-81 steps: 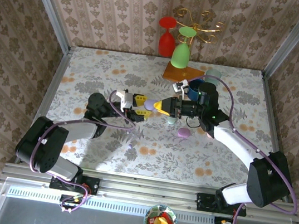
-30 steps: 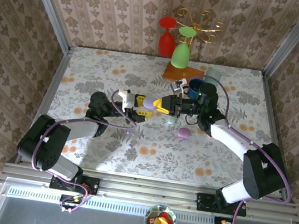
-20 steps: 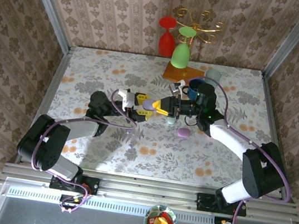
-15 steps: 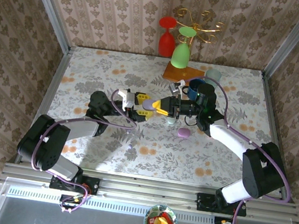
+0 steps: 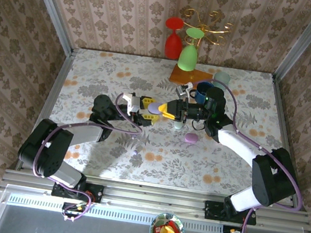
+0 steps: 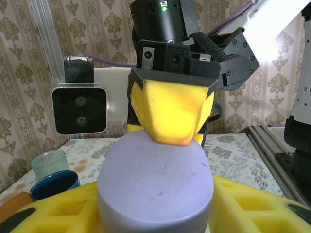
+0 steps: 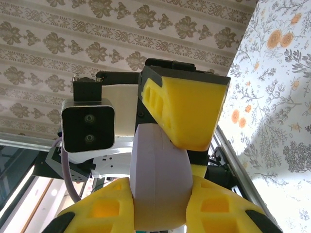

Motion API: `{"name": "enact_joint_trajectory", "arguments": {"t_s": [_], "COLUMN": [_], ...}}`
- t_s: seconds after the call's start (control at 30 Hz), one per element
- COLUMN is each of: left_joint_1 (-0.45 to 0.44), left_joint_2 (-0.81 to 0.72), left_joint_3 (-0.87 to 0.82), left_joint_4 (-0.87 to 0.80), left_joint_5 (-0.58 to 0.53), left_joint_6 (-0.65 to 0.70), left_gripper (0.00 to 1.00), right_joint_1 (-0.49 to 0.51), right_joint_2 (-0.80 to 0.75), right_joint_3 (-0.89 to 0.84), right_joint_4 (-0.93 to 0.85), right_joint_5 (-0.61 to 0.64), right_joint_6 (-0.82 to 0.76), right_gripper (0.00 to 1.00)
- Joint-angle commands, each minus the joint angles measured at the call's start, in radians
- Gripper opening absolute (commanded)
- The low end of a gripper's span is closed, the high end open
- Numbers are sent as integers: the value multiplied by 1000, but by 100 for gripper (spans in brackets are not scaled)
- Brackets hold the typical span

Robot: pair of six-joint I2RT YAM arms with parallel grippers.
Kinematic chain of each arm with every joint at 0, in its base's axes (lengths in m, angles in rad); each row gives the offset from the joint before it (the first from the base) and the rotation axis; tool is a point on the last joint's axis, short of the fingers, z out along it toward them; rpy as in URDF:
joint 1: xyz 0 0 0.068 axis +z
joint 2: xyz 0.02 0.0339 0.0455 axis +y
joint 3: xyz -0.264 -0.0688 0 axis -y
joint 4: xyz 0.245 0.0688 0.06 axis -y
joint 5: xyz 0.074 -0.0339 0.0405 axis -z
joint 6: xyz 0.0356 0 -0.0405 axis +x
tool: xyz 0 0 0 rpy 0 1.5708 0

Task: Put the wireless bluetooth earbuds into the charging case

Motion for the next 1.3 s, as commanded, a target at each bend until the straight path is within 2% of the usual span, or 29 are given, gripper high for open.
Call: {"name": "enact_joint_trajectory", "arguments": {"t_s": [0.0,0.2,0.23,0.33,0.47,0.57,0.73,0.83,0.93,1.27], "left_joint_1": [-7,-7,-7,-7,-1,4,5,14,20,21], "left_joint_2": [11,10,8,0,-13,-18,-24,-29,-35,-63], "left_joint_3": [22,21,21,20,2,-18,-37,-48,-57,-68], "left_joint_4": [29,29,30,29,26,24,20,16,14,16], "left_joint_5": [28,27,26,27,22,16,6,1,1,35], "left_joint_6": [14,25,20,3,-17,-41,-119,-171,-200,-193], "left_gripper": [49,40,36,31,31,31,31,31,30,30], "right_joint_1": [5,5,5,5,0,5,65,154,208,215], "right_joint_2": [5,10,9,-10,-78,-140,-226,-251,-234,-185], "right_joint_3": [-4,-5,-4,2,26,61,63,98,136,162], "right_joint_4": [58,77,72,5,-233,-455,-584,-706,-751,-665], "right_joint_5": [-14,-16,-13,4,80,187,395,582,673,760], "right_joint_6": [16,36,34,-24,-242,-451,-814,-1100,-1238,-1189], "right_gripper": [10,11,15,37,60,66,77,82,82,79]}}
